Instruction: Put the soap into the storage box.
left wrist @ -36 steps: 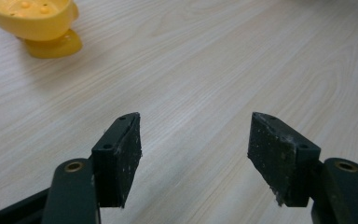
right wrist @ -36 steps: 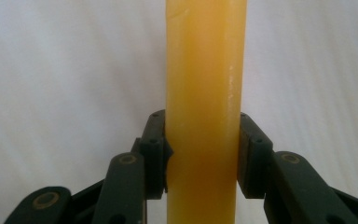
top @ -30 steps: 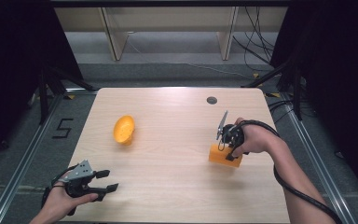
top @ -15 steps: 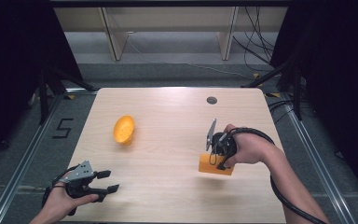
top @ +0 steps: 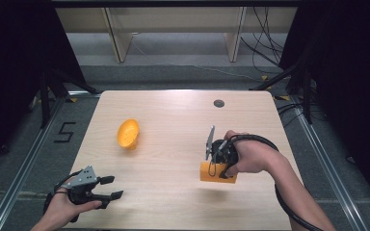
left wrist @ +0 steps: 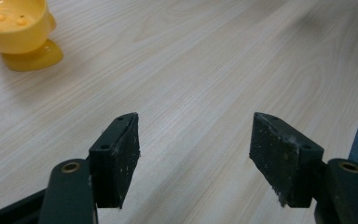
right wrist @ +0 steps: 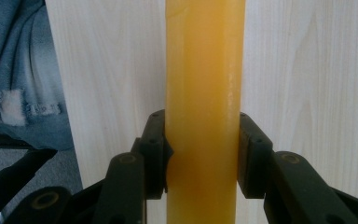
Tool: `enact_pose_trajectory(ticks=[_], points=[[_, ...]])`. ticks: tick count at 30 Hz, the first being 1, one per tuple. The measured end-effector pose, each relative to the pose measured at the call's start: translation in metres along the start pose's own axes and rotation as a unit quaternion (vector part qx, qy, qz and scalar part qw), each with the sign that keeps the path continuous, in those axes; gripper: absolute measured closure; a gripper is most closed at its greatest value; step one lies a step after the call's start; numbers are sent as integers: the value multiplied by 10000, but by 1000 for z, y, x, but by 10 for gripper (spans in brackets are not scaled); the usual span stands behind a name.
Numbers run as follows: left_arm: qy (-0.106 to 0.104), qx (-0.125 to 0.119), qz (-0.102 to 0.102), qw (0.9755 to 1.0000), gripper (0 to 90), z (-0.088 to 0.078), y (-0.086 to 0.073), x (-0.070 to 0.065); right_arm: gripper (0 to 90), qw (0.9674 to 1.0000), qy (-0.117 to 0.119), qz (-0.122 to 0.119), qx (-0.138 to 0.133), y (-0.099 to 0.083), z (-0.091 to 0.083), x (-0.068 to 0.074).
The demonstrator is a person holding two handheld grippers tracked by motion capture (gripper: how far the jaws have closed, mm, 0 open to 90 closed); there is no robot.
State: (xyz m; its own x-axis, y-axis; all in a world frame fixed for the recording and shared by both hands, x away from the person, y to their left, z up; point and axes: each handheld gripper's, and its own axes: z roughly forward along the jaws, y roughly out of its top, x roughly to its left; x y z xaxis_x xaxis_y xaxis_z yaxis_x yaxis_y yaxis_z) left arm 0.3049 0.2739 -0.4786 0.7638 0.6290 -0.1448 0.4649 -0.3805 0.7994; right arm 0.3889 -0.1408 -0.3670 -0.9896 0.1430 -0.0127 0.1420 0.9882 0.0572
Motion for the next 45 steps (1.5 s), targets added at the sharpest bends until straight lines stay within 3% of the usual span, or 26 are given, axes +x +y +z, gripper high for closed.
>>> enact_pose_trajectory(ticks=[1,2,7,8,11,13,18,19,20,21,22,26,28,29,32,34,35,38,39,40,42,43,44,45], points=[[2,1,4,10000,322,0,0,0,621,10000,14,-56,9,2,-1,1],[0,-15,97,10000,322,0,1,1,621,10000,-3,55,29,3,-1,3],[-7,-51,120,9999,322,0,0,0,621,10000,-13,-95,-21,11,-3,7],[-21,-83,-17,10000,321,1,0,-2,621,10000,-26,-86,-1,13,-3,9],[43,-122,311,9994,315,1,0,0,621,9999,-28,-137,11,19,-5,13],[56,-139,250,9996,315,1,0,-1,621,9992,-27,-386,-52,22,-3,12],[5,-117,385,9992,315,1,0,0,621,9993,-44,-377,18,30,-5,16],[-13,-137,368,9992,315,1,0,0,621,9980,-53,-620,-89,32,-3,14],[-13,-138,381,9992,315,1,0,0,621,9994,-45,-343,33,34,-5,18],[-8,-145,393,9991,315,1,0,0,621,9984,-57,-550,-83,35,-4,16],[-7,-147,395,9991,315,1,0,0,621,9982,-42,-587,-89,39,-4,18],[-13,-139,407,9991,313,1,0,0,621,9989,-20,-470,-6,45,-6,22],[-18,-142,396,9991,313,1,0,0,621,9969,-54,-778,-82,49,-5,19],[-23,-137,396,9991,312,1,0,0,620,9981,-7,-611,-49,50,-6,22],[-33,-122,405,9991,310,1,0,0,621,9977,-31,-683,-38,54,-6,22],[-29,-109,418,9991,309,1,0,0,621,9984,-5,-561,-27,56,-7,24],[-42,-125,396,9991,308,2,0,0,621,9975,-1,-701,-76,59,-6,24],[-50,-122,402,9991,306,2,0,0,621,9983,8,-579,-18,63,-7,27],[-59,-132,262,9996,306,2,0,-2,621,9983,8,-579,-18,63,-7,27],[-39,-114,309,9994,303,2,0,-2,621,9971,-19,-755,-104,66,-5,25],[-52,-111,343,9993,303,3,0,-2,620,9974,-18,-719,-96,67,-5,26],[-82,-140,394,9991,300,4,1,-2,621,9966,-17,-819,-94,70,-5,26],[-83,-177,326,9993,300,4,1,-4,621,9966,-17,-819,-94,70,-5,26],[-138,-251,418,9987,299,5,2,-4,621,9973,-30,-739,-20,72,-7,28]])
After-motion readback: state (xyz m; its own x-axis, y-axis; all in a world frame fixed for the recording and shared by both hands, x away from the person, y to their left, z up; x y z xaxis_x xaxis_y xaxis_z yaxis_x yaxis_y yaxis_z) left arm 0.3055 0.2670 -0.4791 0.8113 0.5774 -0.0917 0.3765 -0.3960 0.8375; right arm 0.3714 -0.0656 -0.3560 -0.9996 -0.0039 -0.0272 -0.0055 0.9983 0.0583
